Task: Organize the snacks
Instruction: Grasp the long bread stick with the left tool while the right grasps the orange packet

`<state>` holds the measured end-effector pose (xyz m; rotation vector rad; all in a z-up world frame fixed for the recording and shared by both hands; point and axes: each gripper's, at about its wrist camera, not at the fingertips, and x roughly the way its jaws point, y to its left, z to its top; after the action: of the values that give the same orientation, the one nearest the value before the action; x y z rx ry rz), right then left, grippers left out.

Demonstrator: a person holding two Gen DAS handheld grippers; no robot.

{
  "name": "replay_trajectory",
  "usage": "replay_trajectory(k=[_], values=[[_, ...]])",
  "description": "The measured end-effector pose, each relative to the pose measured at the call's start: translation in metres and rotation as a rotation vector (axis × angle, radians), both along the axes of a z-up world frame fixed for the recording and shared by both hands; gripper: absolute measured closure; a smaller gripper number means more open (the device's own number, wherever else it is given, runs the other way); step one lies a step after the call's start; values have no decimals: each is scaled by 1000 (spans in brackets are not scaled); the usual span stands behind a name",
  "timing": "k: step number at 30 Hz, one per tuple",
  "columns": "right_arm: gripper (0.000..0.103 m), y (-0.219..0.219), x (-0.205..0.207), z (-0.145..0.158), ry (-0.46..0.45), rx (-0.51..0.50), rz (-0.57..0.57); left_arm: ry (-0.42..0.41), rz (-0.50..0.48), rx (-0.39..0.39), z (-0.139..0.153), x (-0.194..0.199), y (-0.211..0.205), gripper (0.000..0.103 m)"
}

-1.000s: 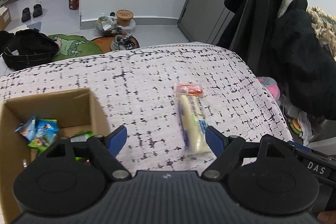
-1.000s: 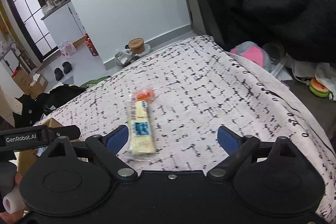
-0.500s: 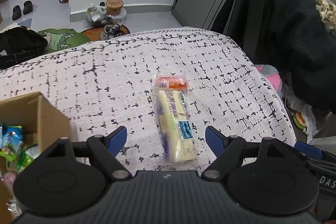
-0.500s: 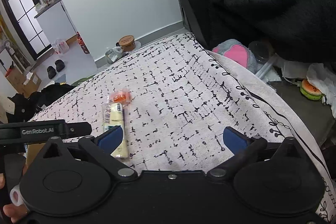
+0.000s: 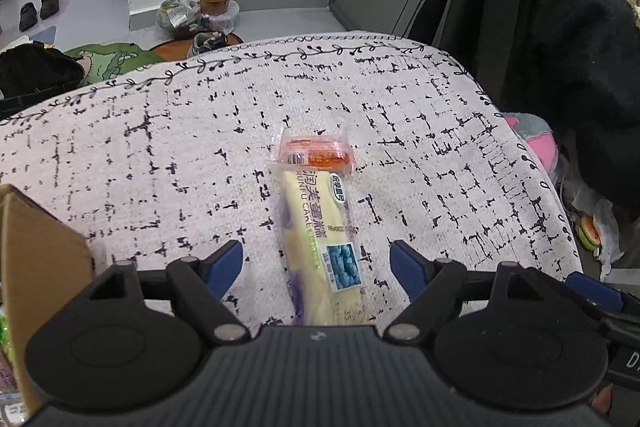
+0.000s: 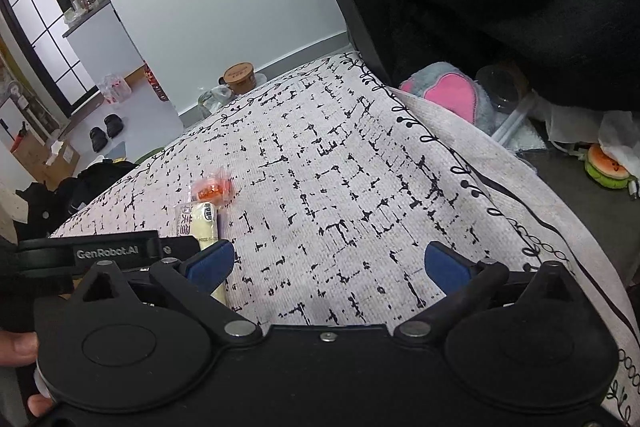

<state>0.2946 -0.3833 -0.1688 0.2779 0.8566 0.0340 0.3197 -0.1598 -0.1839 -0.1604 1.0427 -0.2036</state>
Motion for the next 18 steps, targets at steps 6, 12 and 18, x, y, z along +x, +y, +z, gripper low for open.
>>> replay_trajectory(k=[6, 12, 18], values=[[1, -1, 10, -6, 10, 11, 1, 10, -8, 0, -10, 11, -7, 29], [3, 7, 23, -13, 23, 27, 7, 70, -16, 15, -31, 24, -8, 64], [8, 28, 42, -19, 26, 33, 52, 60, -21, 5, -23, 21, 4, 77]])
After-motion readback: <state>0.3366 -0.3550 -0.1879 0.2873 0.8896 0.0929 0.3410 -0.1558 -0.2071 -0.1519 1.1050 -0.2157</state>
